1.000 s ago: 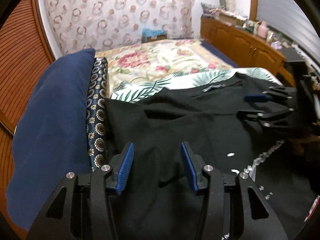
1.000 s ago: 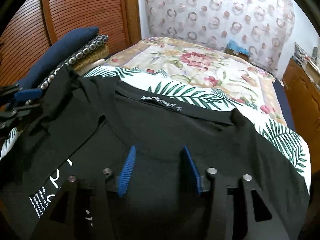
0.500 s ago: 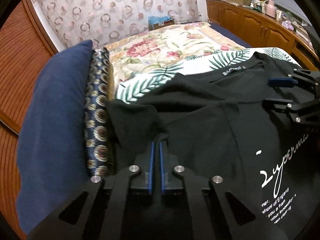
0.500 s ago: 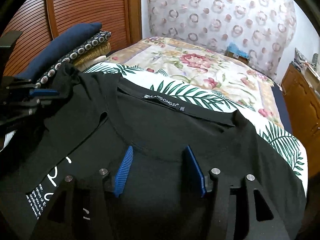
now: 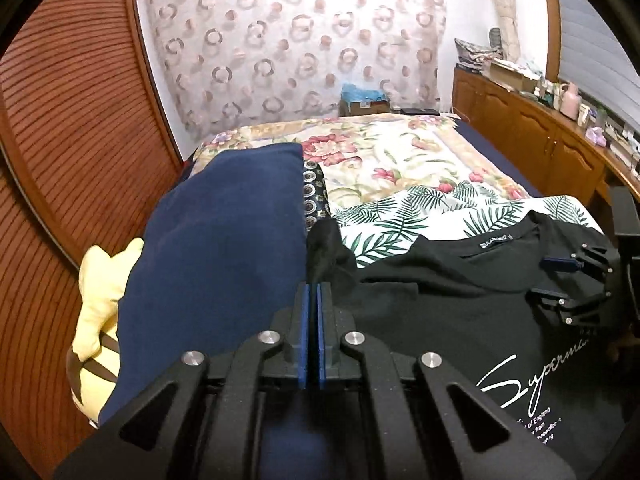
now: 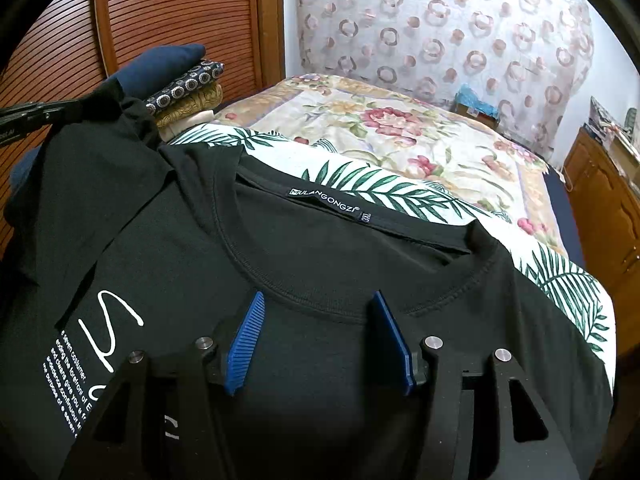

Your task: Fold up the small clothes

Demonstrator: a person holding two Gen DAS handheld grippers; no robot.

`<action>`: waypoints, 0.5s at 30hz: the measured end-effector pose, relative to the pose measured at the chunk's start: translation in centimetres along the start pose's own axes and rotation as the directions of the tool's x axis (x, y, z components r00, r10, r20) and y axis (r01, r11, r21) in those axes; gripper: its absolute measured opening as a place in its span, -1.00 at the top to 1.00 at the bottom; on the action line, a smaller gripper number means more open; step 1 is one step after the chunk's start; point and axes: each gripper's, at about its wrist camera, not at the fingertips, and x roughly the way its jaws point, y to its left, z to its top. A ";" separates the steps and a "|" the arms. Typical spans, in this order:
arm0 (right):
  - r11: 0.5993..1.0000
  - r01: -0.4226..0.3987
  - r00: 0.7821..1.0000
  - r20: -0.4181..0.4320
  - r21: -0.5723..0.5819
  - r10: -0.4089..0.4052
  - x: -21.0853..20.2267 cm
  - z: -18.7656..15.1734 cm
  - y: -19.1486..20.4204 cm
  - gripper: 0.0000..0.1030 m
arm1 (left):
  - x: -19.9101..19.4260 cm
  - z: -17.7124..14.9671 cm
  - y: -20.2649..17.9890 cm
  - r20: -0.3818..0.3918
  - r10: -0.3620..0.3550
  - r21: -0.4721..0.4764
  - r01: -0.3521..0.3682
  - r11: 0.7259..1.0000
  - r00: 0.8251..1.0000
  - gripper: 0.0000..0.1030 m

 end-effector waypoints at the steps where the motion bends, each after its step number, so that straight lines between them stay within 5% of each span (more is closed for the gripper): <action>1: 1.000 0.000 1.000 0.000 0.000 0.000 0.0 0.0 0.0 -0.14 | -0.1 -0.1 0.0 0.007 -0.006 -0.002 0.006 1.000 1.000 0.92; 3: 1.000 0.000 1.000 0.000 0.000 0.000 0.0 0.0 0.0 -0.14 | -0.5 -0.2 -0.2 0.018 -0.012 -0.008 0.012 1.000 1.000 0.90; 15: 1.000 -0.002 1.000 0.000 -0.010 0.002 0.0 -0.1 0.2 -0.22 | -2.8 -2.5 -3.0 0.098 -0.146 0.006 0.146 0.989 0.984 -0.19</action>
